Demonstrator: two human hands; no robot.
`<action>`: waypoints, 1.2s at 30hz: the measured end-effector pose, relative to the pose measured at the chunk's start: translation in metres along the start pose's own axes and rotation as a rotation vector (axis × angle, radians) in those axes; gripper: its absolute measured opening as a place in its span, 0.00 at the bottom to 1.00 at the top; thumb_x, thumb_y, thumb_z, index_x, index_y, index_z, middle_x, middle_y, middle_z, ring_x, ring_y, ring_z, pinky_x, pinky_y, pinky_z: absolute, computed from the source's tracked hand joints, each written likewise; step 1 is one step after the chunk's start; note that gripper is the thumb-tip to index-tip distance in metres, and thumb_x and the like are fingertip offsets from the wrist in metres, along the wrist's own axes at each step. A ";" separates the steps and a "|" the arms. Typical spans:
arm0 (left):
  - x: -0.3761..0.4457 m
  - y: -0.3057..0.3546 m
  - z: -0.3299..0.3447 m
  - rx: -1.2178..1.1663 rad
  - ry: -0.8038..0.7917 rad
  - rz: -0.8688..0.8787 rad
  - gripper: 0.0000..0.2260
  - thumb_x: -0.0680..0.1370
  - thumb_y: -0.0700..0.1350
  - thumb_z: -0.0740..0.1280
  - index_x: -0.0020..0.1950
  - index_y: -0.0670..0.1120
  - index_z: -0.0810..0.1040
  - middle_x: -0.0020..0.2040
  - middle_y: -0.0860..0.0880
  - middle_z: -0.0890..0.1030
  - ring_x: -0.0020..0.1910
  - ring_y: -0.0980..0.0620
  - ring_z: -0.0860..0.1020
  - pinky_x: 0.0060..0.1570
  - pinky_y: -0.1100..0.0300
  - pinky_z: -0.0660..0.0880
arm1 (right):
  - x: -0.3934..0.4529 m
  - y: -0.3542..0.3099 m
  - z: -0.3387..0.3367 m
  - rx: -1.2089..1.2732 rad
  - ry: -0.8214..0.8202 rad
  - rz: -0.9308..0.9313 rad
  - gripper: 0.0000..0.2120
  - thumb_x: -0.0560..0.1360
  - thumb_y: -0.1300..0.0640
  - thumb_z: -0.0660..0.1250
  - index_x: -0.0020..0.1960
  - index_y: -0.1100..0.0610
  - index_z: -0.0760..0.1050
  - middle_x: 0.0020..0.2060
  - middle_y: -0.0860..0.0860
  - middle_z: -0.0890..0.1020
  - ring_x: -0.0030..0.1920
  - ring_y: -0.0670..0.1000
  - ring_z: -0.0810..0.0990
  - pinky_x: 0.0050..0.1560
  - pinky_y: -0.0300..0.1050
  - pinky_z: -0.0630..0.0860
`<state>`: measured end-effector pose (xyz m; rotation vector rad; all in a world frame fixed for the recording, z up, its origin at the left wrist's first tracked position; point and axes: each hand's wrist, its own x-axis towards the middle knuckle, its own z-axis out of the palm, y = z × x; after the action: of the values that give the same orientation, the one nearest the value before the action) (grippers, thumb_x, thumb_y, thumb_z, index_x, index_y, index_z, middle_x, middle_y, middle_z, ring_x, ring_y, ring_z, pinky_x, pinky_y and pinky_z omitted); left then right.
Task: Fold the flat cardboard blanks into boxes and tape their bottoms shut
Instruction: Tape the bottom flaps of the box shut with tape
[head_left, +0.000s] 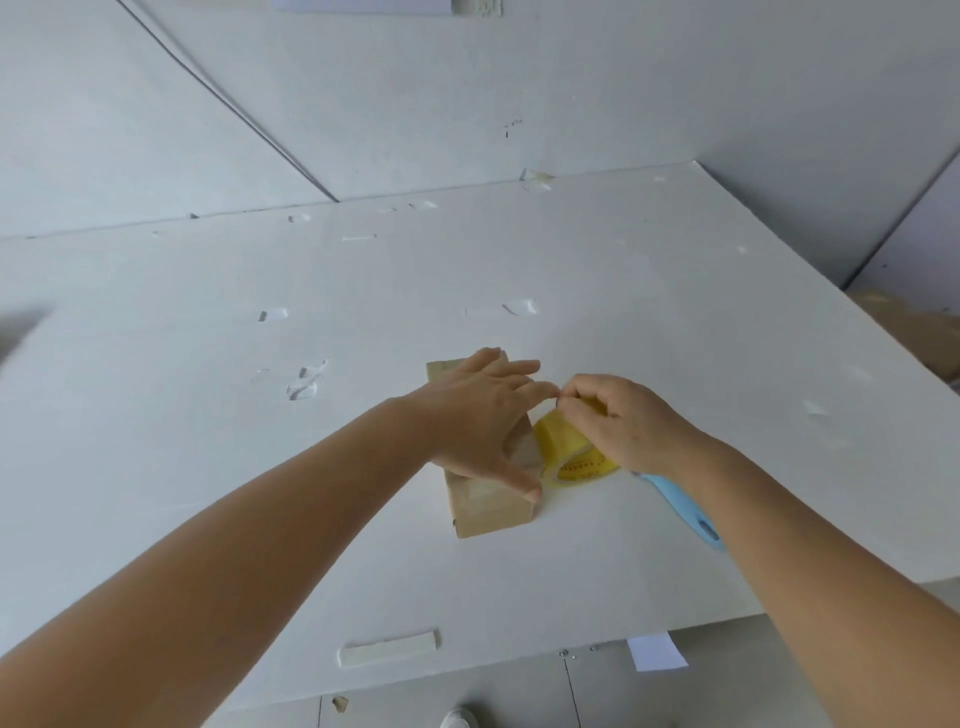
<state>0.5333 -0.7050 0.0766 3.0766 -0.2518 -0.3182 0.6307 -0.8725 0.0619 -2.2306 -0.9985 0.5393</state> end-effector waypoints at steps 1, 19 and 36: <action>0.004 -0.002 0.003 -0.028 -0.004 -0.012 0.45 0.66 0.71 0.66 0.76 0.53 0.56 0.71 0.54 0.67 0.74 0.55 0.54 0.73 0.57 0.44 | 0.000 0.001 -0.001 0.006 -0.002 0.006 0.09 0.79 0.49 0.59 0.46 0.50 0.76 0.34 0.44 0.74 0.32 0.42 0.71 0.30 0.34 0.62; 0.032 -0.011 -0.015 -0.357 -0.164 -0.119 0.27 0.78 0.66 0.51 0.74 0.56 0.61 0.55 0.55 0.80 0.59 0.52 0.71 0.64 0.57 0.63 | 0.027 0.010 -0.014 -0.594 0.011 -0.183 0.13 0.80 0.46 0.52 0.48 0.50 0.73 0.39 0.47 0.73 0.45 0.50 0.70 0.56 0.46 0.64; 0.075 -0.013 -0.015 -0.849 -0.338 -0.210 0.06 0.74 0.43 0.71 0.48 0.52 0.80 0.41 0.51 0.85 0.39 0.57 0.82 0.48 0.60 0.77 | 0.016 0.035 -0.018 -0.145 0.683 -0.151 0.11 0.78 0.56 0.53 0.51 0.59 0.72 0.45 0.47 0.73 0.47 0.49 0.70 0.52 0.41 0.64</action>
<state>0.6113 -0.7039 0.0755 2.1963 0.1686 -0.7294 0.6692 -0.8848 0.0494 -2.1887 -0.8362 -0.3619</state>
